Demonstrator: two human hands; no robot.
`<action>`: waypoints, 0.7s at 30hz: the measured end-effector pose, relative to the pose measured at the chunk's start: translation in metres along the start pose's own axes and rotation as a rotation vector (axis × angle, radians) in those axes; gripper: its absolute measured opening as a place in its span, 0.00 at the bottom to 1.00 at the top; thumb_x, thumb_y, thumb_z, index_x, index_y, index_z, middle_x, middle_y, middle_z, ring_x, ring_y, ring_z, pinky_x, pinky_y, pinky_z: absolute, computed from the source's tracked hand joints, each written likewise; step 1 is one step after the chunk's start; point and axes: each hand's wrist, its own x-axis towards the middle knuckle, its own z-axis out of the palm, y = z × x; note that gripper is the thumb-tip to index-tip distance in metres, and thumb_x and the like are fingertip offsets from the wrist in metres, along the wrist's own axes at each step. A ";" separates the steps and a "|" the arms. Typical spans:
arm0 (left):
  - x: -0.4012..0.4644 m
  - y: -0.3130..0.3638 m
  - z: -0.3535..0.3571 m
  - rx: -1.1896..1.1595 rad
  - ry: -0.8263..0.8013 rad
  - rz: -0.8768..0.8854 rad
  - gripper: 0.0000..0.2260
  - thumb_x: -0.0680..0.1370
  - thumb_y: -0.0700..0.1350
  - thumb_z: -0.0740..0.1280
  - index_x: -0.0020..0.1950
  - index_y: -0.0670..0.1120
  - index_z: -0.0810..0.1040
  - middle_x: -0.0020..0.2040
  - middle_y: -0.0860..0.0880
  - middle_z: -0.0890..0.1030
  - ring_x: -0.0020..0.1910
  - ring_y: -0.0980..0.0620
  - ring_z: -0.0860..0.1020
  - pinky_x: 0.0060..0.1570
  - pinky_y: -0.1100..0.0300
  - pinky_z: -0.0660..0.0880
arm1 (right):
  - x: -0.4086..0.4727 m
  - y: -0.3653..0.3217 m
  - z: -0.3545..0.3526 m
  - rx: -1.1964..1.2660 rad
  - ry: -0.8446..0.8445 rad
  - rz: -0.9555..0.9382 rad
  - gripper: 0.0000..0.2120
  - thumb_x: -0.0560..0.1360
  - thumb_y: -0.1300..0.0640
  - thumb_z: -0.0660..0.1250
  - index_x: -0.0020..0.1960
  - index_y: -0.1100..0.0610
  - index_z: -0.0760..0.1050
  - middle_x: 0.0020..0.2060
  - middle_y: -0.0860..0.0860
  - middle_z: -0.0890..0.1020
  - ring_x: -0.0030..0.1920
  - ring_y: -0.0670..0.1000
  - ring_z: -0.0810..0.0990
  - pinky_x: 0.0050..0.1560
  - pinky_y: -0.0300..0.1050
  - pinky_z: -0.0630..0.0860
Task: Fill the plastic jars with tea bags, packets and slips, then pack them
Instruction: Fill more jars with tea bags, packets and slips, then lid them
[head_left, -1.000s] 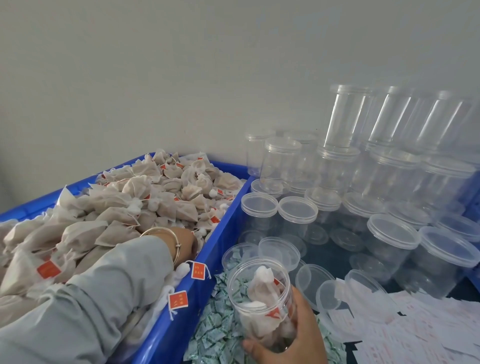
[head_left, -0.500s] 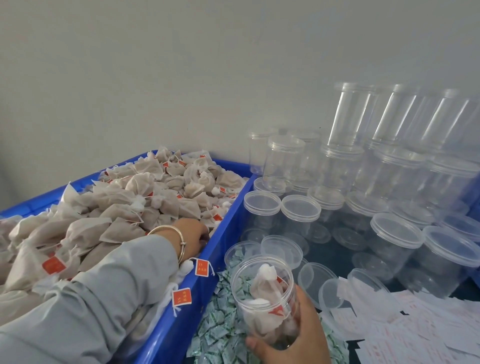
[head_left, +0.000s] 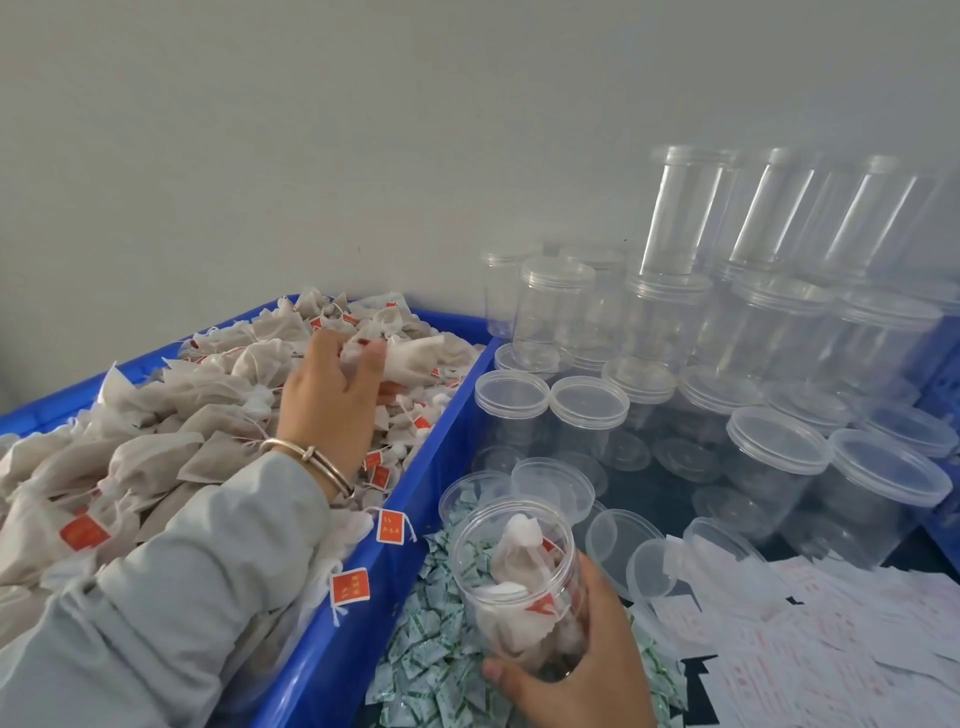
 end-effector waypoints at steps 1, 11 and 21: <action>-0.003 0.006 -0.003 0.028 0.027 0.043 0.13 0.77 0.55 0.63 0.52 0.47 0.70 0.33 0.50 0.80 0.22 0.59 0.73 0.20 0.65 0.67 | -0.001 0.002 0.002 -0.012 0.069 0.003 0.48 0.46 0.43 0.81 0.63 0.30 0.66 0.60 0.35 0.76 0.60 0.38 0.76 0.59 0.45 0.74; -0.050 0.029 0.002 -0.151 -0.733 0.326 0.09 0.67 0.38 0.73 0.38 0.52 0.80 0.36 0.50 0.82 0.33 0.47 0.78 0.35 0.54 0.76 | -0.001 -0.002 -0.003 0.060 0.004 0.079 0.50 0.51 0.46 0.81 0.69 0.42 0.63 0.64 0.42 0.74 0.64 0.40 0.73 0.65 0.44 0.72; -0.056 0.014 0.024 0.374 -0.888 0.611 0.10 0.73 0.45 0.68 0.53 0.54 0.80 0.47 0.64 0.70 0.48 0.65 0.70 0.52 0.76 0.65 | 0.000 -0.001 -0.002 0.046 0.034 0.066 0.48 0.52 0.49 0.80 0.69 0.45 0.65 0.63 0.44 0.76 0.63 0.45 0.76 0.62 0.52 0.74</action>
